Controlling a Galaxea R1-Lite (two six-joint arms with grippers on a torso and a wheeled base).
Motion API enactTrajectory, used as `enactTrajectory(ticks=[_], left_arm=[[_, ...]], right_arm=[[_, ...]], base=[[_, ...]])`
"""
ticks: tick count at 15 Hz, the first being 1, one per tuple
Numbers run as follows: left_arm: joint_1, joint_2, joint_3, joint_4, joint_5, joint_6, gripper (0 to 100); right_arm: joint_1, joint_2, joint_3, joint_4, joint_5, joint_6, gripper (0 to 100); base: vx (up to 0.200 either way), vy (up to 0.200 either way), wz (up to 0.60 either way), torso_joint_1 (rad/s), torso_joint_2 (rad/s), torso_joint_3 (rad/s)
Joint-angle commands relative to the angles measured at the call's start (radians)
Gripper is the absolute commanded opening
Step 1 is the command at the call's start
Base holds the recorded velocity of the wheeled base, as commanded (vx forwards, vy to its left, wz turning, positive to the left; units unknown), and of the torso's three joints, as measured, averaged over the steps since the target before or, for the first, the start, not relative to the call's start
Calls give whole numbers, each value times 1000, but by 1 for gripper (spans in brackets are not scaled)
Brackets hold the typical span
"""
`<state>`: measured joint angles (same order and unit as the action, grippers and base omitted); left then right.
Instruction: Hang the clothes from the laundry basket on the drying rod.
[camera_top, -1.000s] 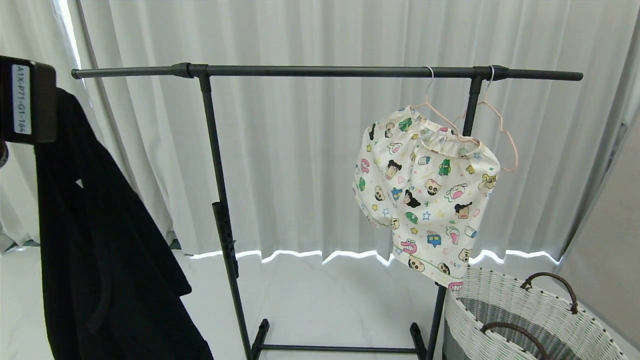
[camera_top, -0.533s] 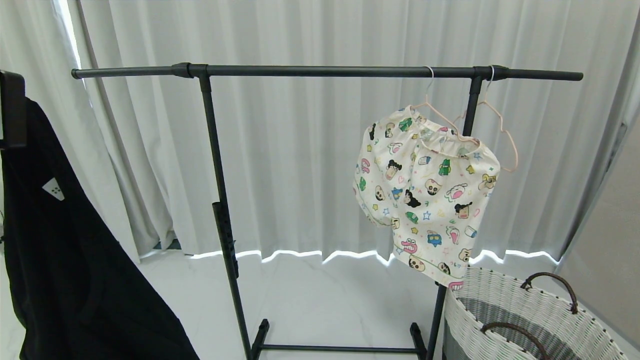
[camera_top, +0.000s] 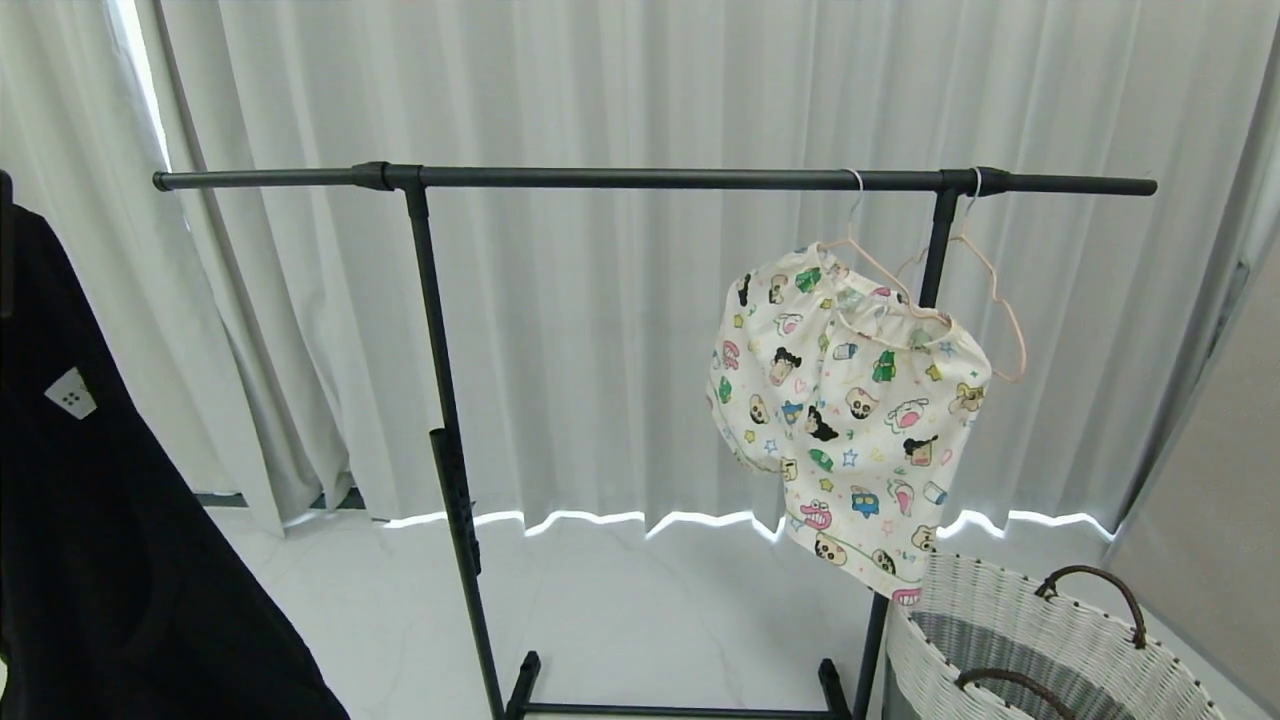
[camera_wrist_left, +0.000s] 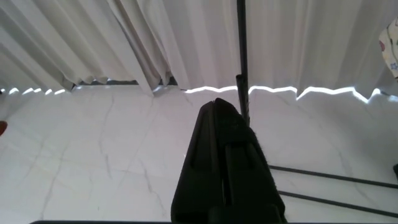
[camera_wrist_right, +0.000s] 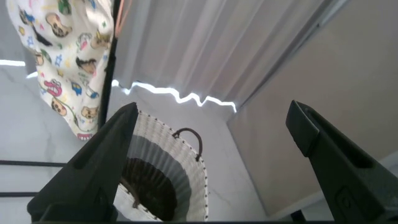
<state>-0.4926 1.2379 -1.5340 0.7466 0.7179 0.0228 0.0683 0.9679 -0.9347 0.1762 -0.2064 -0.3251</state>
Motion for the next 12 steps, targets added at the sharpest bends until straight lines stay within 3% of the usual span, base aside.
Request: enactTrajectory(ticks=[1, 8, 12], left_arm=[[0, -5, 15, 0, 0, 0, 0], [-96, -15, 57, -1, -6, -1, 0], [-104, -29, 95, -1, -6, -1, 0]], right_arm=[[2, 15, 0, -1, 2, 6, 100], [5, 31, 20, 0, 32, 32, 100], [10, 26, 40, -3, 38, 38, 100]], base=[[0, 0, 0, 159, -452, -305], [0, 0, 0, 184, -479, -296], [0, 0, 0, 226, -516, -305]])
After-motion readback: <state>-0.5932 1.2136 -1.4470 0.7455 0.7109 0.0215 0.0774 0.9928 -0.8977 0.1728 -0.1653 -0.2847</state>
